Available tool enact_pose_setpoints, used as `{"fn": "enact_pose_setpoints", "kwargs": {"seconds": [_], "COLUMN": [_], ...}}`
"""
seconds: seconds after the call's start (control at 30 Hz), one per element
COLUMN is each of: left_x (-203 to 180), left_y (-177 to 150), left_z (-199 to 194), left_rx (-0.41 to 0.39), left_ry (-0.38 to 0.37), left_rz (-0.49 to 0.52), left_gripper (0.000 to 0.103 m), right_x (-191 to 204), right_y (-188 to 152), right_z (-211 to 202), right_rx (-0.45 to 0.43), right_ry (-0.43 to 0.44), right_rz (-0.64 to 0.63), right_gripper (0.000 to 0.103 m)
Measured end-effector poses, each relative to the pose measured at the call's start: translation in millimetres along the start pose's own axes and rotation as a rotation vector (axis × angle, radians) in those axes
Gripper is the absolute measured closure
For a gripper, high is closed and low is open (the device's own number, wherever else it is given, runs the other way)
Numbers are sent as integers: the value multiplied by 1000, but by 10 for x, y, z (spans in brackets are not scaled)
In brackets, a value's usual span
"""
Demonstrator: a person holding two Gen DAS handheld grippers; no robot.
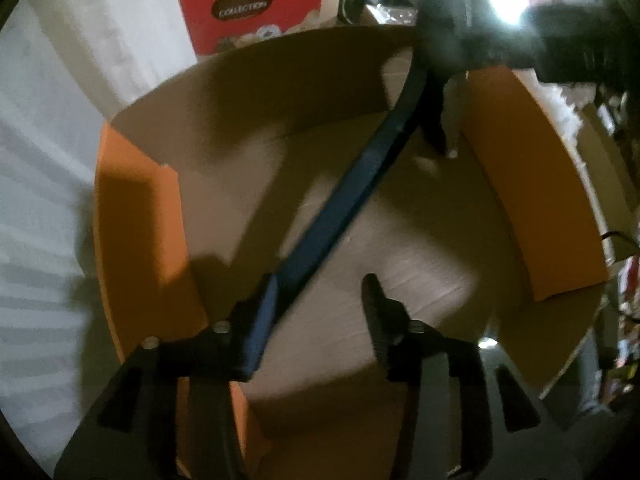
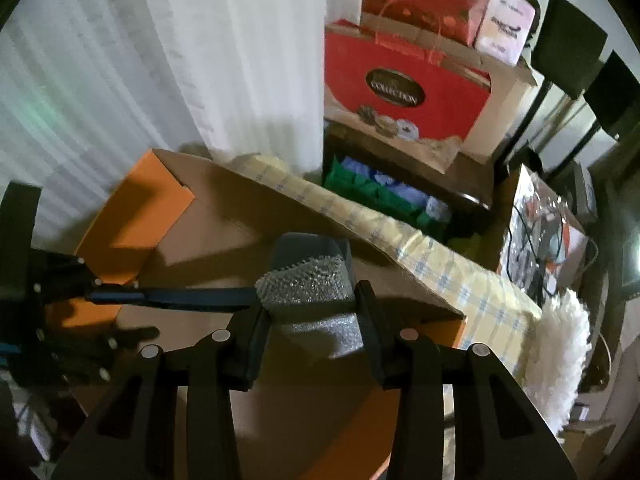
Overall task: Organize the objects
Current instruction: 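Lower the duster into the tray and open both grippers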
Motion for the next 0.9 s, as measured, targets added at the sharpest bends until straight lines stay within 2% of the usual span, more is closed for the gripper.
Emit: {"fn": "enact_pose_setpoints", "kwargs": {"seconds": [0.1, 0.23, 0.47, 0.6, 0.7, 0.8, 0.9], "left_x": [-76, -189, -341, -402, -394, -355, -336], "left_y": [7, -24, -129, -178, -205, -227, -231], "left_z": [-2, 28, 82, 161, 239, 321, 332], "left_rx": [-20, -8, 13, 42, 64, 90, 89], "left_ry": [44, 22, 3, 59, 121, 173, 185], "left_rz": [33, 73, 107, 141, 162, 165, 152], "left_gripper": [59, 57, 57, 57, 65, 70, 68], "right_x": [47, 106, -46, -125, -145, -220, -287], "right_y": [15, -65, -162, -124, -165, -221, -270], "right_z": [11, 9, 87, 159, 244, 320, 367], "right_rx": [51, 91, 212, 244, 276, 303, 306], "right_ry": [17, 23, 84, 92, 105, 89, 100], "right_rz": [15, 14, 122, 171, 188, 276, 326], "right_gripper": [62, 62, 62, 62, 62, 62, 61]}}
Point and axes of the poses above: each gripper's, at about its wrist camera, not at the fingertips, and z roughly the way its jaws point, x to its left, y to its top, the point moved 5 cm from there along z, roughly the way its jaws point, and after that the axes turned 5 degrees about -z, right-handed, at the moved point
